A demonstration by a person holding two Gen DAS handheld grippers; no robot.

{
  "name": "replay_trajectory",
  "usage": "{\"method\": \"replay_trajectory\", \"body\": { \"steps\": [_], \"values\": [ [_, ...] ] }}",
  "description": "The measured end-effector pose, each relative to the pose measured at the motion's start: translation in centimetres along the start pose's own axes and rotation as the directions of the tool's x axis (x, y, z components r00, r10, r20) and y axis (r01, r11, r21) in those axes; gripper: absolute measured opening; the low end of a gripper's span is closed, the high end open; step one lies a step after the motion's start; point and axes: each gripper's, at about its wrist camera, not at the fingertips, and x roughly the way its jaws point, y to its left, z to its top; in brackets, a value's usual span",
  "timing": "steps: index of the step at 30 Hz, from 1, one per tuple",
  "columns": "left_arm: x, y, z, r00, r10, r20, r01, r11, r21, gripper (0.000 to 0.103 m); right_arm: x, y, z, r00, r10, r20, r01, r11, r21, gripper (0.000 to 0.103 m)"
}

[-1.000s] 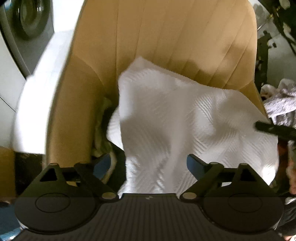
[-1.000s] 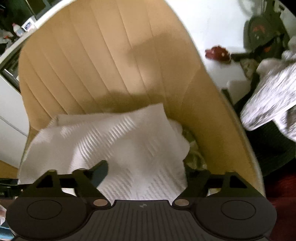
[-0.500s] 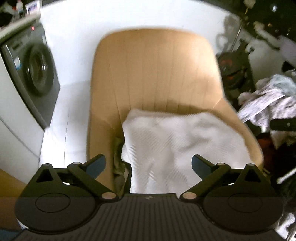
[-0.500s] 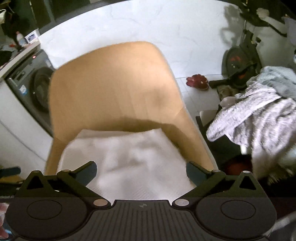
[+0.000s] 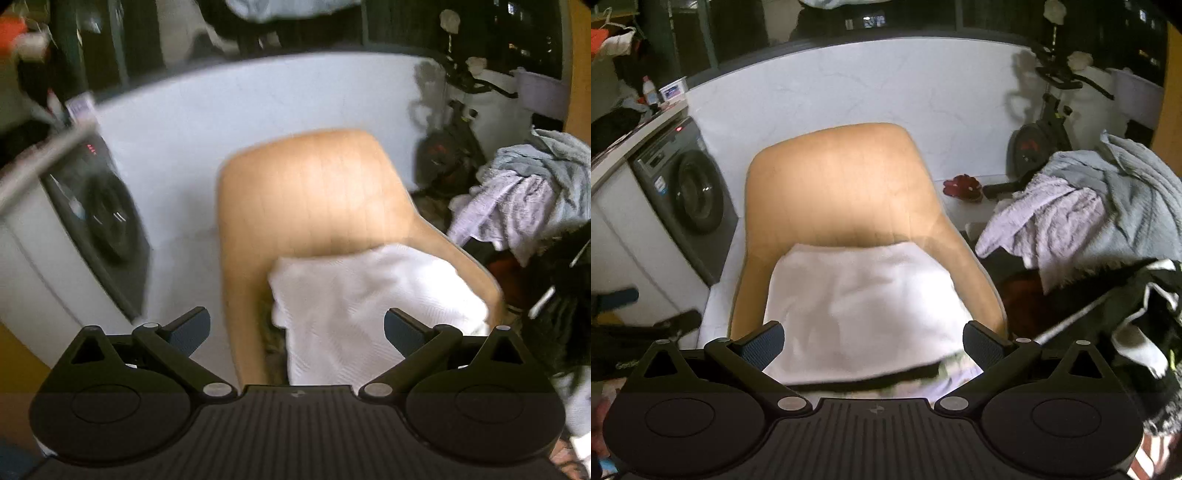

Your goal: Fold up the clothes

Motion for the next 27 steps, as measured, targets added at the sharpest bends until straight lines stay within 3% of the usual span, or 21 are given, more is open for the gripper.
{"method": "replay_trajectory", "body": {
  "steps": [2,4,8,13,16,27],
  "values": [
    [-2.1,-2.0,-0.6,0.994,0.079,0.071,-0.085,0.993,0.082,0.102,-1.6,-0.3,-1.1,1.0,-0.002,0.005,0.002,1.0,-0.019,0.102],
    [-4.0,-3.1,-1.2,0.991,0.069,0.112,-0.08,0.992,0.102,0.102,-2.7,-1.0,-2.0,1.0,0.016,0.006,-0.016,1.0,-0.014,0.102],
    [-5.3,-4.8,-1.5,0.997,0.072,0.017,-0.072,0.997,-0.002,0.102,-4.1,-3.0,-3.4,0.997,0.073,-0.007,-0.074,0.997,-0.01,0.102],
    [-7.7,-7.9,-3.1,0.996,0.064,-0.065,-0.069,0.995,-0.075,0.102,-6.4,-5.4,-5.6,0.996,0.079,-0.034,-0.081,0.992,-0.094,0.102],
    [-9.6,-10.5,-4.3,0.993,0.097,-0.065,-0.1,0.993,-0.058,0.102,-7.8,-6.9,-7.3,0.997,0.062,-0.034,-0.066,0.991,-0.117,0.102],
    [-14.4,-13.8,-7.5,0.985,0.001,-0.174,-0.027,0.988,-0.151,0.102,-12.6,-11.1,-12.9,0.995,0.093,-0.042,-0.096,0.991,-0.088,0.102]
  ]
}}
